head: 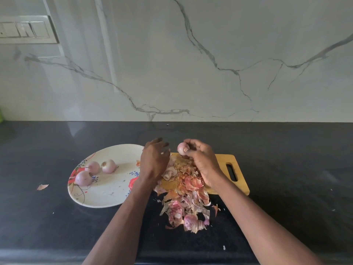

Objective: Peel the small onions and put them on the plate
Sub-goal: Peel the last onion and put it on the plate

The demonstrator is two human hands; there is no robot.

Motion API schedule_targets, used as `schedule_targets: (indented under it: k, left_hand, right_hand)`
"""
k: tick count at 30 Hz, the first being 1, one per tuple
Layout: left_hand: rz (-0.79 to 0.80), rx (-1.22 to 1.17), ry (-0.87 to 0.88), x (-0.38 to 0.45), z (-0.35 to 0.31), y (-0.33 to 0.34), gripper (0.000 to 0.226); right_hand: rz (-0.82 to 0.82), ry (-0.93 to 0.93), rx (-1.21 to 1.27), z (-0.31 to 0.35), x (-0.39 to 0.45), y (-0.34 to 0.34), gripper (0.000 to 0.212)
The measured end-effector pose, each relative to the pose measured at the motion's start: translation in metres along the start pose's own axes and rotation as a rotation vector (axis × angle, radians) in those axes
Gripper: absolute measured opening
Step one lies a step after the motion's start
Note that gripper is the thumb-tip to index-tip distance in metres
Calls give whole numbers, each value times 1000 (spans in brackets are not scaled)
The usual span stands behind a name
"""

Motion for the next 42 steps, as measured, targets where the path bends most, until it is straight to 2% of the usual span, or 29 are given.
schedule_targets:
  k: [2, 5, 9, 14, 18, 26, 31, 36, 42]
  left_hand:
    - [53, -137, 47, 2, -4, 1, 27]
    - [167, -345, 42, 0, -10, 9, 25]
    - [240, -355, 68, -1, -10, 19, 22]
    - [289, -415, 62, -3, -13, 18, 21]
    - [312, -432, 57, -5, -13, 18, 22]
    - [303, -416, 23, -5, -10, 19, 26]
    - [239, -344, 71, -5, -12, 15, 25]
    - [156, -272, 107, -6, -15, 11, 15]
    - [107, -248, 88, -9, -18, 12, 13]
  right_hand:
    - [-16, -53, -78, 4, 0, -2, 25]
    - [0, -110, -132, 13, -4, -3, 22]
    - [6, -104, -182, 14, -4, -5, 35]
    - [18, -99, -165, 14, -4, -6, 32]
    - [13, -118, -243, 15, -5, -5, 27]
    - [20, -117, -289, 12, -5, -1, 26]
    - [12, -129, -350, 12, -4, 2, 23]
    - [21, -148, -360, 14, -5, 5, 16]
    - [25, -151, -332, 15, -5, 6, 13]
Point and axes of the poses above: each hand's wrist, its own x-axis towards the middle knuckle, its own y-axis out of the palm, z = x × y, the point moved 10 cm from there along x, towards the middle knuckle, and after that the axes turned 4 degrees about -x, right-handed, at the moved point
